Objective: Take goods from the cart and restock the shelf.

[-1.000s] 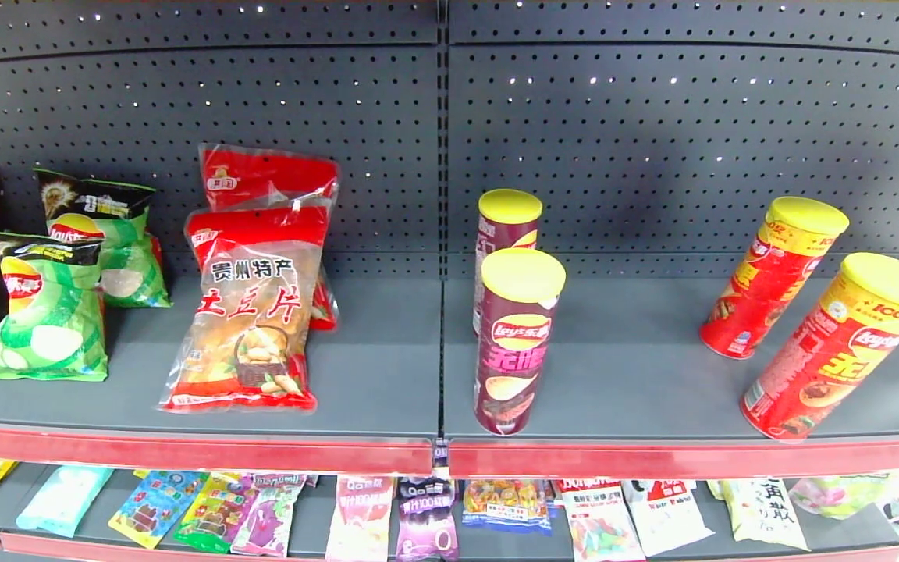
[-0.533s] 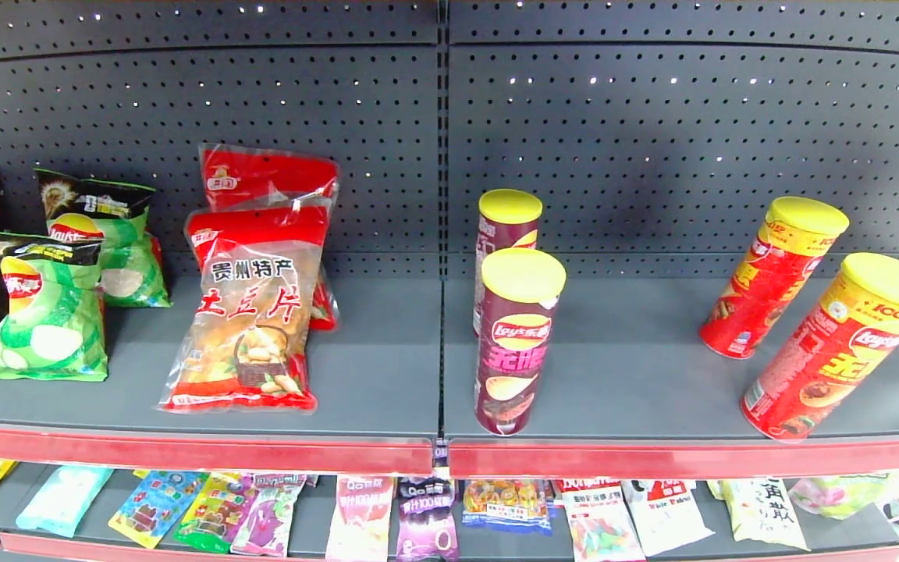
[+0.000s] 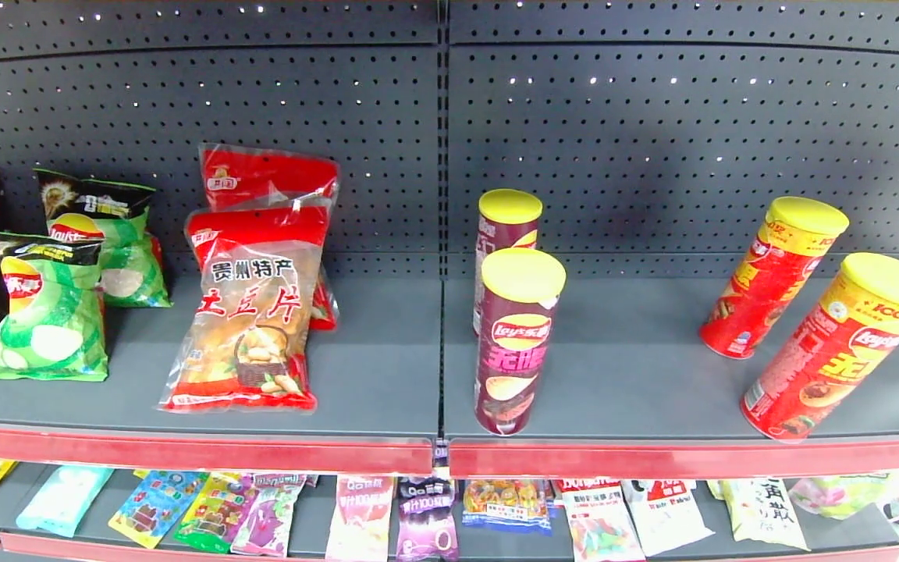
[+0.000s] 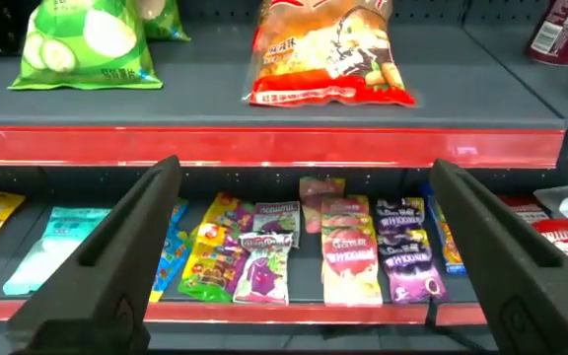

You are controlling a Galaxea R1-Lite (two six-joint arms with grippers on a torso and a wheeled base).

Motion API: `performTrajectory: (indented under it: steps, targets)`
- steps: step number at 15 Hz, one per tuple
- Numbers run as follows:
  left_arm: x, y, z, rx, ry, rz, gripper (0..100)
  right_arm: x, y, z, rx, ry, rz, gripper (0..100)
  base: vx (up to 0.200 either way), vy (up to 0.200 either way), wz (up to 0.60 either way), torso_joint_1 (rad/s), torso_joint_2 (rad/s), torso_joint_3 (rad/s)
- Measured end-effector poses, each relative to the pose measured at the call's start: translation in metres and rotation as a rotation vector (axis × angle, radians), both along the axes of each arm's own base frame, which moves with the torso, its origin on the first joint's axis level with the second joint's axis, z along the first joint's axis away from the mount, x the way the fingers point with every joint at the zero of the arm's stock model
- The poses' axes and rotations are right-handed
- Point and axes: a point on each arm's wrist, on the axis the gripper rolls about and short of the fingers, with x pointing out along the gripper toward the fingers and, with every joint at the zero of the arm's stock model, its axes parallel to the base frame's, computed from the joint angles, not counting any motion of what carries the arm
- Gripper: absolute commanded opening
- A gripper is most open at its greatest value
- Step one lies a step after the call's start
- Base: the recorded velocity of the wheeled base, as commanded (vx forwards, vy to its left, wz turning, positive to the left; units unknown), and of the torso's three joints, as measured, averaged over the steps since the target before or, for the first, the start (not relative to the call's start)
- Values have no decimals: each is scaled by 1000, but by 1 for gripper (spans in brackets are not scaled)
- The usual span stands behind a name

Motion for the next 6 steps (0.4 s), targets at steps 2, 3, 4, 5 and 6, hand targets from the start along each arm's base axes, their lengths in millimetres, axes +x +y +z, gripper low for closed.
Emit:
performTrajectory:
  steps: [2, 3, 4, 5, 6]
  targets:
    - [0, 0, 0, 0, 0, 0, 100, -1, 0, 0, 4, -8, -3, 100, 0, 0, 0, 0, 0, 0]
    - [0, 0, 0, 0, 0, 0, 100, -1, 0, 0, 6, -10, -4, 100, 0, 0, 0, 0, 0, 0]
    - [0, 0, 0, 0, 0, 0, 100, -1, 0, 0, 7, -11, -5, 100, 0, 0, 0, 0, 0, 0]
    - [0, 0, 0, 0, 0, 0, 100, -1, 0, 0, 7, -11, -5, 100, 0, 0, 0, 0, 0, 0]
    - [0, 0, 0, 0, 0, 0, 100, -1, 0, 0, 7, -11, -5, 100, 0, 0, 0, 0, 0, 0]
